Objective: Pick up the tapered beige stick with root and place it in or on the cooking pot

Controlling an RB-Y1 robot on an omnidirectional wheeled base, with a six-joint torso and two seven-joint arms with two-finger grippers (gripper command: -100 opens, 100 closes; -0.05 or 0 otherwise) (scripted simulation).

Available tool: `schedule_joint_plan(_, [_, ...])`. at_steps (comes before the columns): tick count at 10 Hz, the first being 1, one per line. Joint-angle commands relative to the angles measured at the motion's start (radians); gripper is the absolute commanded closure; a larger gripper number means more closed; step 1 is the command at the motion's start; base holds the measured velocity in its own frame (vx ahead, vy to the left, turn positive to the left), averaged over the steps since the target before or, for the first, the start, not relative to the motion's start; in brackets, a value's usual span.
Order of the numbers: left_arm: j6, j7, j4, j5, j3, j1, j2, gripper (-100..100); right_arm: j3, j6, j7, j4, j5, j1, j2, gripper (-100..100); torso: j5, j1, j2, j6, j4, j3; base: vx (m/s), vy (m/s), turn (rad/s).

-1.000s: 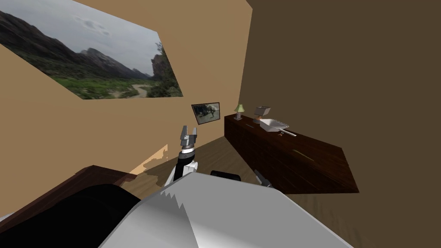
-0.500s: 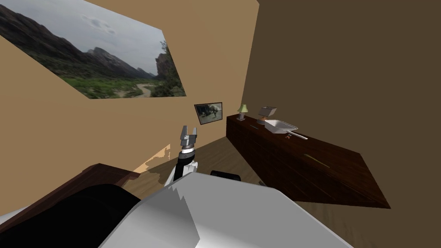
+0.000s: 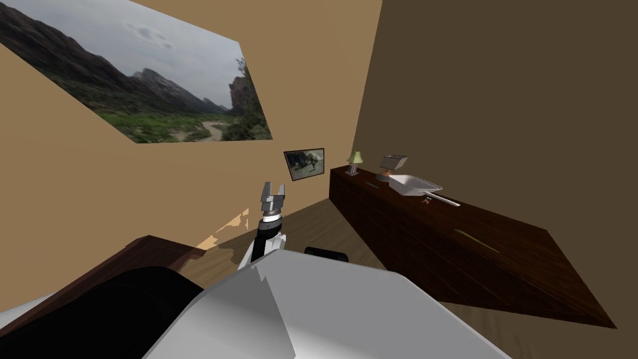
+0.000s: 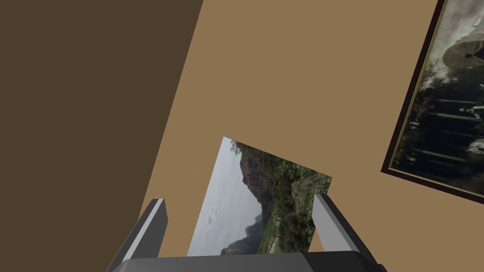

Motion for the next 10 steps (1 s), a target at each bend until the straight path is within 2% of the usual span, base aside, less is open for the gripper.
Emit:
schedule_joint_plan(1, [0.0, 0.0, 0.0, 0.0, 0.0, 0.0, 0.0, 0, 0.0, 0.005, 0.015, 0.041, 0.024, 0.029, -0.05, -100, 0.0, 0.0, 0.0, 0.0, 0.0, 0.0, 0.065, 0.069, 0.052])
schedule_joint_plan(2, [0.0, 0.0, 0.0, 0.0, 0.0, 0.0, 0.0, 0, 0.0, 0.005, 0.015, 0.041, 0.024, 0.029, -0.078, -100, 0.0, 0.0, -0.001, 0.0, 0.0, 0.0, 0.062, 0.056, 0.011])
schedule_joint_plan(3, [0.0, 0.0, 0.0, 0.0, 0.0, 0.0, 0.0, 0, 0.0, 0.005, 0.015, 0.041, 0.024, 0.029, -0.086, -100, 0.0, -0.001, -0.001, 0.0, 0.0, -0.001, 0.03, 0.027, -0.006])
schedule_joint_plan(4, [0.0, 0.0, 0.0, 0.0, 0.0, 0.0, 0.0, 0, -0.001, 0.005, 0.028, 0.087, 0.046, 0.047, -0.125, -100, -0.001, -0.002, 0.0, 0.0, 0.0, 0.0, 0.058, 0.038, 0.032])
schedule_joint_plan(5, [0.0, 0.0, 0.0, 0.0, 0.0, 0.0, 0.0, 0, -0.001, 0.005, 0.028, 0.087, 0.046, 0.047, -0.152, -100, -0.001, -0.002, -0.001, 0.0, 0.0, 0.0, 0.064, 0.044, 0.02])
schedule_joint_plan(6, [0.0, 0.0, 0.0, 0.0, 0.0, 0.0, 0.0, 0, -0.004, 0.005, 0.042, 0.132, 0.068, 0.063, -0.186, -100, -0.001, -0.002, -0.001, 0.0, 0.0, -0.001, 0.081, 0.05, 0.02])
schedule_joint_plan(7, [0.0, 0.0, 0.0, 0.0, 0.0, 0.0, 0.0, 0, -0.004, 0.005, 0.042, 0.132, 0.068, 0.063, -0.218, -100, 0.0, -0.002, -0.002, 0.0, 0.0, -0.001, 0.07, 0.027, 0.006])
schedule_joint_plan(8, [0.0, 0.0, 0.0, 0.0, 0.0, 0.0, 0.0, 0, -0.009, 0.004, 0.058, 0.177, 0.09, 0.077, -0.252, -100, -0.001, -0.002, -0.002, 0.0, 0.0, -0.001, 0.082, 0.018, 0.011])
schedule_joint_plan(9, [0.0, 0.0, 0.0, 0.0, 0.0, 0.0, 0.0, 0, -0.009, 0.004, 0.058, 0.177, 0.09, 0.077, -0.279, -100, -0.001, -0.003, -0.002, 0.0, 0.0, -0.001, 0.074, 0.015, 0.002])
schedule_joint_plan(10, [0.0, 0.0, 0.0, 0.0, 0.0, 0.0, 0.0, 0, -0.015, 0.004, 0.074, 0.219, 0.112, 0.091, -0.312, -100, -0.001, -0.003, -0.002, 0.0, 0.0, -0.001, 0.083, 0.014, 0.007])
